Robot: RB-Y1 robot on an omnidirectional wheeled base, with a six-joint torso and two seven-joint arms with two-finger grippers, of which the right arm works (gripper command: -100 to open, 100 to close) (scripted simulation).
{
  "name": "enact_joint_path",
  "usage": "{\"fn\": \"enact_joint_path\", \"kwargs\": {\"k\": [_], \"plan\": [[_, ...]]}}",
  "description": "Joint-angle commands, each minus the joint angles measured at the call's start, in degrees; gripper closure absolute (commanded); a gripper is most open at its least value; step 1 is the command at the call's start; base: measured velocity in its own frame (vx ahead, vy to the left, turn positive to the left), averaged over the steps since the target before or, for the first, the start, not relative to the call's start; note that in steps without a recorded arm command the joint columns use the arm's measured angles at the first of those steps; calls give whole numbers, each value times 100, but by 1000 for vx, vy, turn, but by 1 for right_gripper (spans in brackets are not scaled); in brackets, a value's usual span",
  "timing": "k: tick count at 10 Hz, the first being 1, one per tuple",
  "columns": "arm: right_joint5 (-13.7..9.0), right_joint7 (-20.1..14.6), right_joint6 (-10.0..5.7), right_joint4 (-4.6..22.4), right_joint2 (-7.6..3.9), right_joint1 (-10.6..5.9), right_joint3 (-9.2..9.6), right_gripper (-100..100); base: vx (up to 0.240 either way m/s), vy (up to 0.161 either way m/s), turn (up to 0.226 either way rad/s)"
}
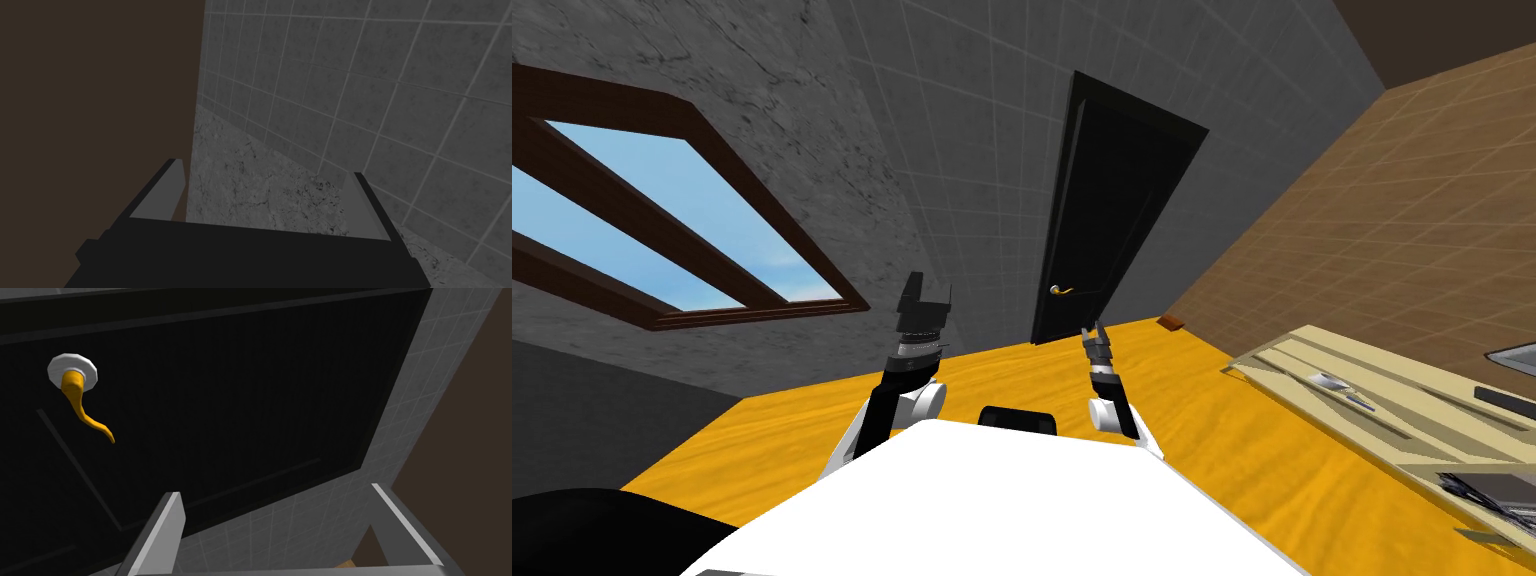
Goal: Pull the door open
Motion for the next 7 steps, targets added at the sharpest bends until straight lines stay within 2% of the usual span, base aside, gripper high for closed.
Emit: {"fn": "enact_joint_path", "kwargs": {"k": [1, 7], "plan": [[-25, -2, -44, 236, -68, -79, 36, -100, 97, -34, 68], [-119, -6, -112, 1030, -300, -402, 160, -100, 90, -43, 81]]}}
